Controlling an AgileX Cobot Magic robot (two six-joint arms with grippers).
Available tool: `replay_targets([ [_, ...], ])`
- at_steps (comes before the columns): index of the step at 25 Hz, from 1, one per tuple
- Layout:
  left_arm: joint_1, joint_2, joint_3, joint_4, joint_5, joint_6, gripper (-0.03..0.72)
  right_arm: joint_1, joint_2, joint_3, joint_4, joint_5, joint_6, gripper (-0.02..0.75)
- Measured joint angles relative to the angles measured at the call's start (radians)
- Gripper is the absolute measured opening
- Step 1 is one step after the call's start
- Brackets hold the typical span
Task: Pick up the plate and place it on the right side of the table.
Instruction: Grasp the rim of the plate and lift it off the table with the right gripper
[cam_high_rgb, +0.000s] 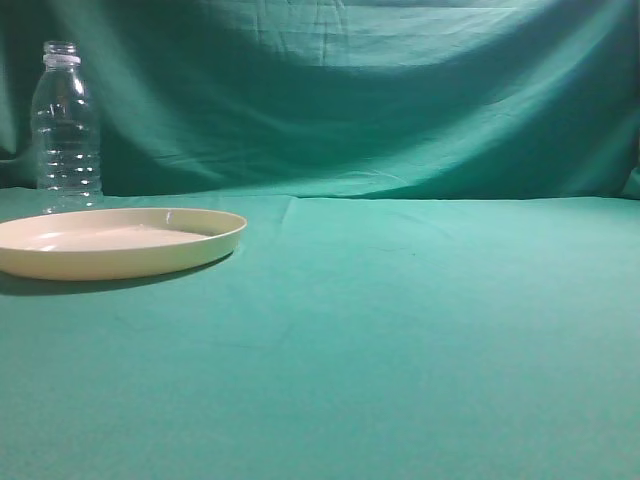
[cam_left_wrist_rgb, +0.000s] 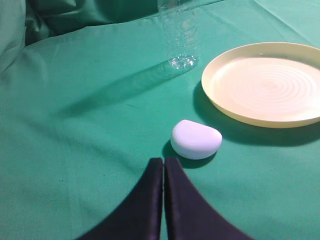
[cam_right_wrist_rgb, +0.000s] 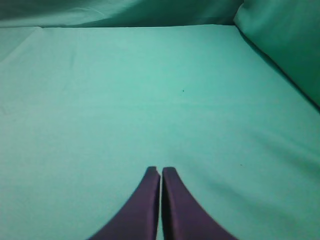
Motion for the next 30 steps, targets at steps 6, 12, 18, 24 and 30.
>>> replay_targets([
  [6, 0.0, 0.0, 0.0, 0.0, 0.0, 0.0, 0.0, 0.0, 0.0, 0.0, 0.0, 0.0, 0.0, 0.0],
  [12, 0.0, 0.0, 0.0, 0.0, 0.0, 0.0, 0.0, 0.0, 0.0, 0.0, 0.0, 0.0, 0.0, 0.0],
  [18, 0.0, 0.0, 0.0, 0.0, 0.0, 0.0, 0.0, 0.0, 0.0, 0.0, -0.005, -0.006, 0.0, 0.0],
  [24, 0.0, 0.0, 0.0, 0.0, 0.0, 0.0, 0.0, 0.0, 0.0, 0.006, -0.011, -0.251, 0.0, 0.0],
  [30, 0.0, 0.0, 0.0, 0.0, 0.0, 0.0, 0.0, 0.0, 0.0, 0.006, -0.012, -0.647, 0.024, 0.0],
])
